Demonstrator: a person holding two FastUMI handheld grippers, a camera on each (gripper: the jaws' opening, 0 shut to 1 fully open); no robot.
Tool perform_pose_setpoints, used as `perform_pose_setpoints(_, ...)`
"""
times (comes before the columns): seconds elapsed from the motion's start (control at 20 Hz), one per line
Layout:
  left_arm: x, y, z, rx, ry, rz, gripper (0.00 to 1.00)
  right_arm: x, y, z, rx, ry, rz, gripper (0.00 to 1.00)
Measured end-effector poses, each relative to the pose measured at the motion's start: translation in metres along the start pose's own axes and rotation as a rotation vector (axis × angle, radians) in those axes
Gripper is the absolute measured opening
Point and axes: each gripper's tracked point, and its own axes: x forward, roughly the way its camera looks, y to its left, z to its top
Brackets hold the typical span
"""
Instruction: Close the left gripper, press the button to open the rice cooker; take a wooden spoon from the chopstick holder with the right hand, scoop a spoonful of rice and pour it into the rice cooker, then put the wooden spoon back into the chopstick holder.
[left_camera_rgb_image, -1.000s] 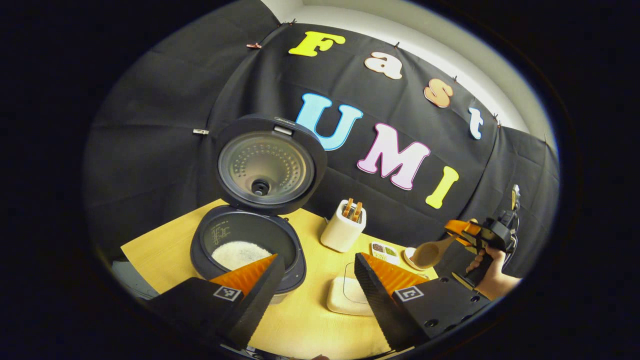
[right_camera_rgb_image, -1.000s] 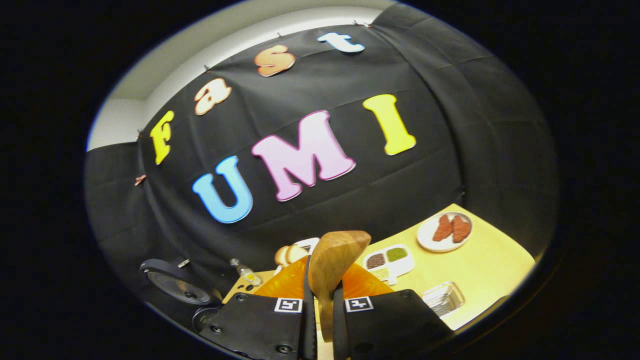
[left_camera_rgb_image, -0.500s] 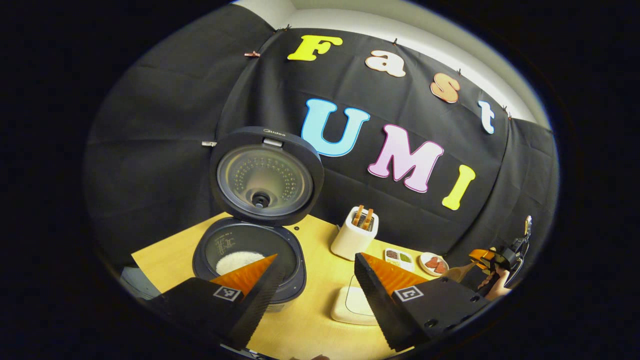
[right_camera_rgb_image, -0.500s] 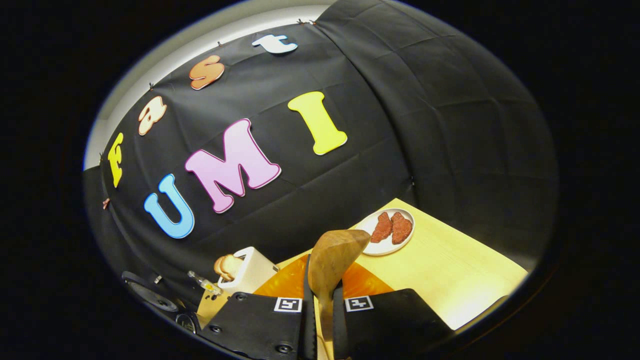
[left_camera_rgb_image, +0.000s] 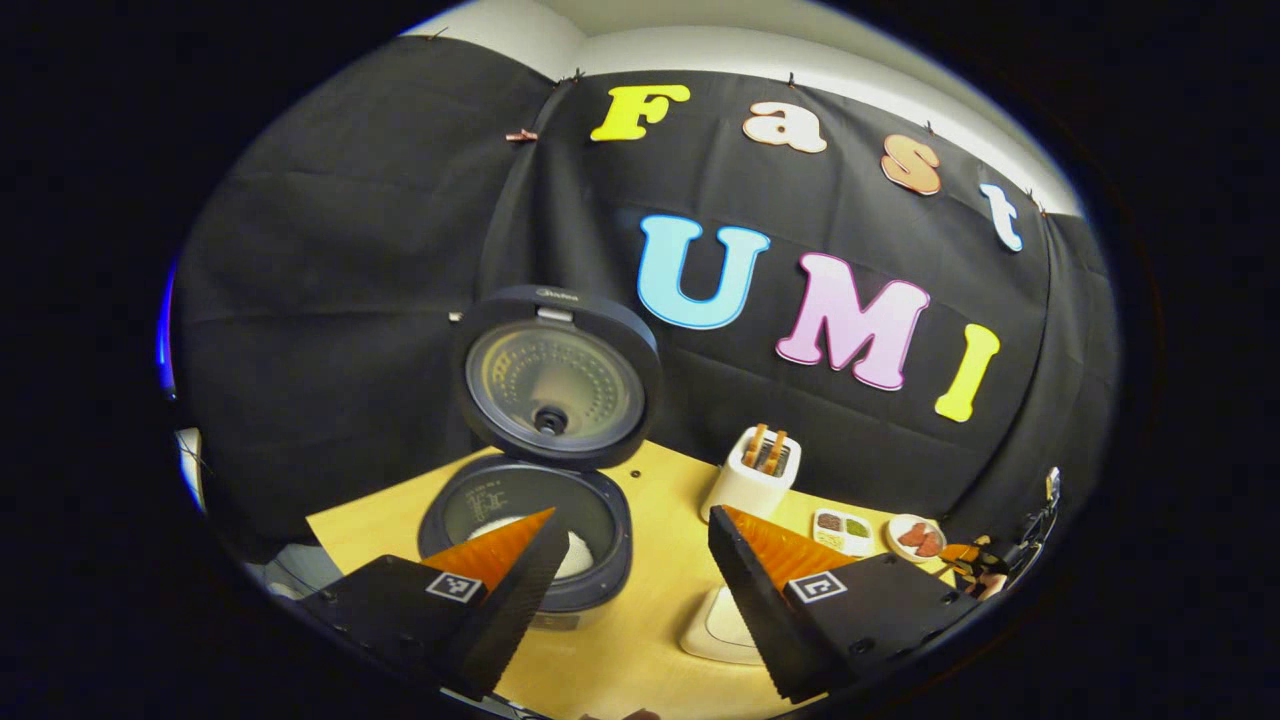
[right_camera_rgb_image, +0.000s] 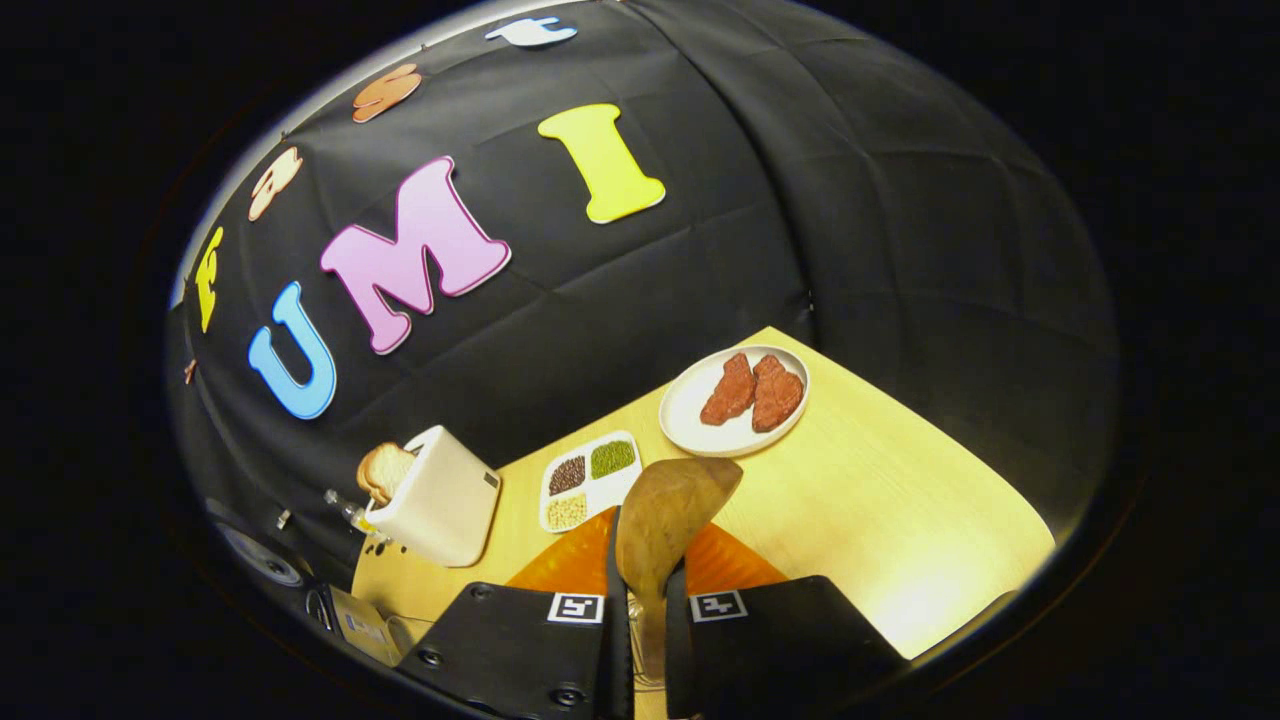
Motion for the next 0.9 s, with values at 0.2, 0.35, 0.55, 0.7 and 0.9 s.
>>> perform_pose_setpoints(0.2, 0.003, 0.022, 0.033, 0.002, -0.076, 0.064, 0.95, 0.009, -0.005, -0.014, 0.026, 0.026, -0.016, 0.17)
perform_pose_setpoints(0.35, 0.007, 0.040, 0.065, 0.034, -0.152, 0.100, 0.95, 0.009, -0.001, -0.015, 0.034, 0.023, -0.013, 0.20)
perform_pose_setpoints(0.55, 0.014, 0.052, 0.116, 0.136, -0.279, 0.114, 0.95, -0.007, 0.006, -0.010, -0.017, 0.001, -0.008, 0.47)
perform_pose_setpoints(0.7, 0.018, 0.051, 0.138, 0.243, -0.326, 0.100, 0.95, -0.026, 0.003, -0.010, -0.077, 0.002, -0.028, 0.87)
perform_pose_setpoints(0.9, 0.030, 0.046, 0.149, 0.241, -0.348, 0.038, 0.92, -0.060, -0.002, 0.000, -0.130, -0.040, -0.083, 0.98)
